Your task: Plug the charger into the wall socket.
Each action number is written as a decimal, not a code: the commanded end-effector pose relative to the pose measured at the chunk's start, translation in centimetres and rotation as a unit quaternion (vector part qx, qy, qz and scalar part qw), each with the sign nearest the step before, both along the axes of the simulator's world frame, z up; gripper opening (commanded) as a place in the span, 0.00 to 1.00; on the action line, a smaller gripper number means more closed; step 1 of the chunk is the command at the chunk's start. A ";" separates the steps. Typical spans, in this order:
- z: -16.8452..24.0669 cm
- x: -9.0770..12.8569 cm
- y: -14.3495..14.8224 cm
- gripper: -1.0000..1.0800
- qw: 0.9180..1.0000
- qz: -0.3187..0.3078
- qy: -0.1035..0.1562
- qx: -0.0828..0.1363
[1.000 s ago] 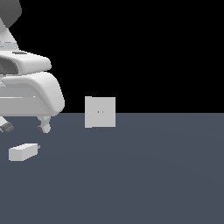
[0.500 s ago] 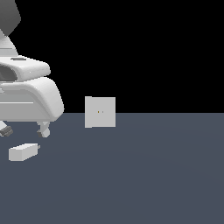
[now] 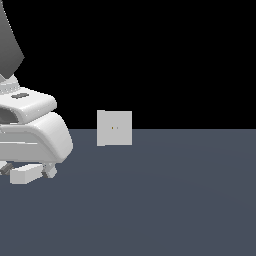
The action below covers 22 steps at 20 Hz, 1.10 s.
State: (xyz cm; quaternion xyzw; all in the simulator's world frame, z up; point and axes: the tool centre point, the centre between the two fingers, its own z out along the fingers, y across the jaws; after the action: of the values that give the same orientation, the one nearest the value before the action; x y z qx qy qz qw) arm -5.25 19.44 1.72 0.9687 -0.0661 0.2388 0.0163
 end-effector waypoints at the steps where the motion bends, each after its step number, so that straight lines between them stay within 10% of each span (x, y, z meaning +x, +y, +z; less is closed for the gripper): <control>1: -0.5 0.0 0.0 0.96 1.000 0.000 -0.001 0.000; 3: -0.6 0.0 0.0 0.96 1.000 0.000 -0.001 0.000; 4: -0.6 0.0 0.0 0.00 1.000 0.000 -0.001 0.000; 22: 0.2 0.1 -1.5 0.00 1.000 0.009 -0.001 0.000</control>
State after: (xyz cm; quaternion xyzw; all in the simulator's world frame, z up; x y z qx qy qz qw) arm -5.19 18.41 1.66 0.9690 -0.0599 0.2392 0.0147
